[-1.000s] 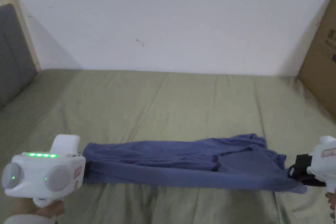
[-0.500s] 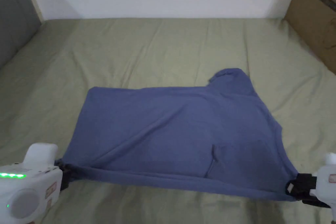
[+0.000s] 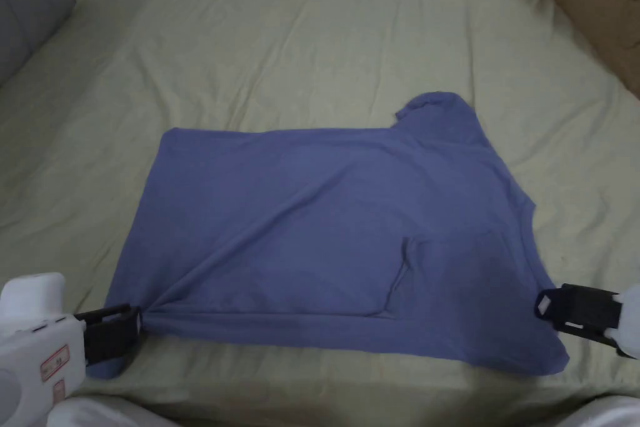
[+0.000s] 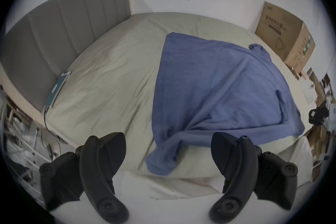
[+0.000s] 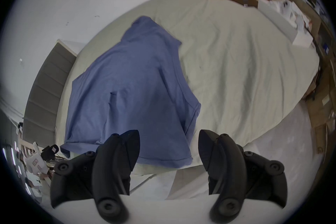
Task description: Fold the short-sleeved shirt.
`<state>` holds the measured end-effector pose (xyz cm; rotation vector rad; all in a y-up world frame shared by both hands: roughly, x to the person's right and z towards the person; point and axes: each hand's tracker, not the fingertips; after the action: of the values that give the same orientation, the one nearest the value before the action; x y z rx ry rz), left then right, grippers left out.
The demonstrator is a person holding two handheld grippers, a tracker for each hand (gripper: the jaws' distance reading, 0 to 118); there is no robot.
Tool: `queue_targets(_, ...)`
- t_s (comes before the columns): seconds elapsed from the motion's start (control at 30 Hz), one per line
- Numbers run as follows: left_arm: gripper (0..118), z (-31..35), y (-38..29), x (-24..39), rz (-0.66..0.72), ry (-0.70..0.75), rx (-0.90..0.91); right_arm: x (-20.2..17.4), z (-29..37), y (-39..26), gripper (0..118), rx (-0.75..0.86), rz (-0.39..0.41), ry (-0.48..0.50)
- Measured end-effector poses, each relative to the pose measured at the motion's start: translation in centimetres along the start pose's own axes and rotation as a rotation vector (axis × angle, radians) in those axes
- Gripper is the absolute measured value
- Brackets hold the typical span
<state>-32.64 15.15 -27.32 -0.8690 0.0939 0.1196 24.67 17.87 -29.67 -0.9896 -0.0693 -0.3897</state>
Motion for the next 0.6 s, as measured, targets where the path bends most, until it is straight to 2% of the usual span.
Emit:
queue_targets(0.03,61,0.8,-0.5,0.0,0.032,-0.014,0.022,0.6,0.6,-0.7,64,0.027,-0.027,-0.032)
queue_targets(0.07,29,1.6,-1.0,0.0,0.054,-0.019,0.033,0.9,1.2,-1.2,46,0.066,-0.019,-0.041)
queue_targets(0.1,4,1.9,-1.4,0.0,0.069,-0.020,0.034,0.5,1.9,-1.7,18,0.088,-0.007,-0.052)
queue_targets(0.13,2,2.2,-1.9,0.2,0.077,-0.010,0.029,0.3,2.2,-2.1,0,0.104,0.009,-0.062)
queue_targets(0.17,0,2.7,-2.3,0.4,0.071,0.009,0.033,-0.4,2.2,-2.5,0,0.119,-0.004,-0.024)
queue_targets(0.2,0,2.8,-2.7,0.3,0.077,0.023,0.031,-0.7,2.3,-3.3,0,0.103,-0.015,-0.029)
queue_targets(0.27,0,2.2,-2.9,-0.7,0.094,0.037,0.030,-0.9,2.2,-4.0,0,0.081,0.005,-0.011)
queue_targets(0.33,0,2.0,-2.7,-0.7,0.088,0.039,0.028,0.9,1.0,-3.7,0,0.052,0.013,-0.008)
queue_targets(0.4,0,1.3,-2.1,-0.9,0.066,0.037,0.019,1.0,0.8,-3.4,0,0.034,0.004,-0.009)
queue_targets(0.43,6,1.0,-1.9,-0.8,0.059,0.036,0.025,1.0,0.2,-3.8,0,0.028,-0.003,-0.006)
queue_targets(0.47,27,0.6,-1.7,-0.7,0.053,0.041,0.029,1.1,-0.9,-4.5,0,0.022,-0.012,-0.003)
queue_targets(0.53,93,-1.0,-1.2,-0.9,0.047,0.029,0.000,1.0,-1.3,-4.4,0,0.015,-0.020,0.006)
queue_targets(0.57,98,-1.7,-1.1,-1.0,0.051,0.021,-0.003,1.0,-1.4,-4.4,0,0.165,0.183,0.011)
queue_targets(0.6,94,-2.4,-1.0,-1.0,0.061,0.012,-0.015,1.2,-1.6,-4.4,0,0.150,0.184,0.013)
